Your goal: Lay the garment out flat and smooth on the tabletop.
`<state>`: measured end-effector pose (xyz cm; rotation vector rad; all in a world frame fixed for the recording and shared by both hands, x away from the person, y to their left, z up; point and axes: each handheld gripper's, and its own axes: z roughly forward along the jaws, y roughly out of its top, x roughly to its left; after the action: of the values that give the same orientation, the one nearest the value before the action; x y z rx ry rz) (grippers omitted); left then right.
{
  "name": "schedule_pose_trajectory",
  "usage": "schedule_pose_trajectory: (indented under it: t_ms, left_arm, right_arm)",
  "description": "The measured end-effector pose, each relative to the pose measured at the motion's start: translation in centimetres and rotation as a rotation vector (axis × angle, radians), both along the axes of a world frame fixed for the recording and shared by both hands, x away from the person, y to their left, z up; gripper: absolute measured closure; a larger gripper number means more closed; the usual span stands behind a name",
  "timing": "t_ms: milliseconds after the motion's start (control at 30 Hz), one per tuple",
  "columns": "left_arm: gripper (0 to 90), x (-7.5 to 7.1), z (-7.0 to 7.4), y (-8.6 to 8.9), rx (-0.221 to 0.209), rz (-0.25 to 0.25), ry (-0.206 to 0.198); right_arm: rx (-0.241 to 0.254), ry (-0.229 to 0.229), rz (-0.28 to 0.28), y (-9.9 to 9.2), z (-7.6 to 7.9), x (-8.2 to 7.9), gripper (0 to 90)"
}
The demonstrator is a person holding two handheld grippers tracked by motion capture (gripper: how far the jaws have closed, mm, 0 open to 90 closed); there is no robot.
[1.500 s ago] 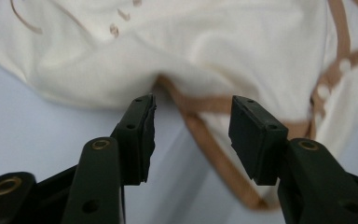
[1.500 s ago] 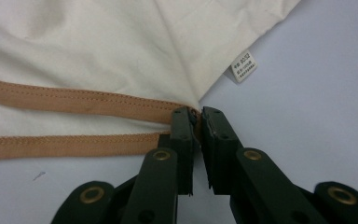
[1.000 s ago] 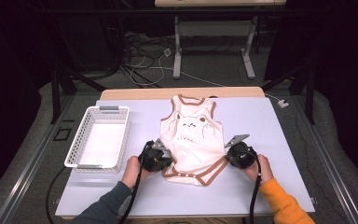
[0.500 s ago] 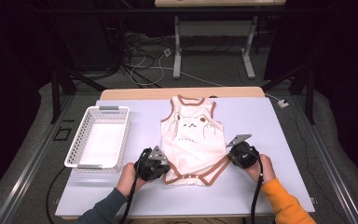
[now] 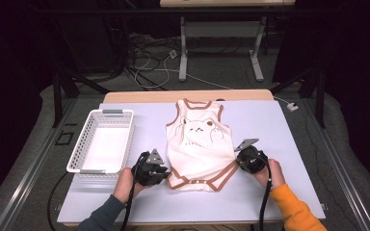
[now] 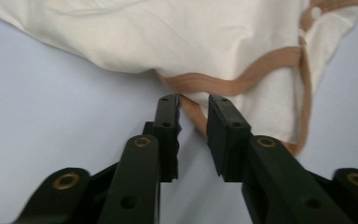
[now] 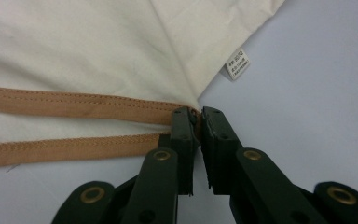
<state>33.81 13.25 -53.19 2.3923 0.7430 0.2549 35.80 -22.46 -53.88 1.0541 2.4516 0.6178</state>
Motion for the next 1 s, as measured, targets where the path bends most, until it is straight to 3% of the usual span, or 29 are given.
schedule_pose_trajectory:
  t_ms: [133, 200, 333, 467, 533, 667, 733, 867, 1000]
  left_arm:
    - [53.9, 1.2, -0.7, -0.6, -0.026, 0.001, 0.047]
    - [50.6, 1.7, -1.0, -1.2, -0.051, -0.011, 0.052]
    - [77.7, 1.8, -1.1, -1.9, -0.050, -0.047, 0.011]
    - [82.6, 1.5, 0.1, -2.4, -0.059, -0.060, -0.042]
    - [80.2, 1.4, 0.6, -2.9, -0.071, -0.075, -0.059]
    - [64.7, 1.7, 0.3, -4.3, -0.065, -0.125, -0.017]
    - [59.5, 1.7, 0.3, -4.1, -0.054, -0.136, -0.019]
    - [55.6, 1.6, 1.1, -2.5, -0.096, -0.093, -0.031]
    - [57.7, 1.5, 1.5, -0.8, -0.021, -0.015, -0.069]
  right_arm:
    - [-0.013, 0.003, 0.003, 0.1, -0.1, 0.1, 83.5]
    - [-0.013, 0.010, 0.004, 0.1, -0.1, 0.1, 83.5]
    - [-0.012, -0.002, 0.004, 0.1, -0.1, 0.1, 83.5]
    - [-0.005, -0.011, 0.003, 0.1, 0.0, 0.0, 83.5]
    - [-0.011, -0.003, 0.004, 0.2, 0.1, 0.0, 83.5]
    - [-0.018, -0.004, 0.001, 0.2, 0.0, 0.0, 83.5]
    - [-0.014, -0.002, 0.004, 0.2, 0.0, 0.0, 83.4]
    - [-0.008, -0.001, 0.012, 0.0, 0.0, 0.0, 83.4]
    - [-0.015, -0.006, 0.021, 0.0, 0.1, 0.1, 83.4]
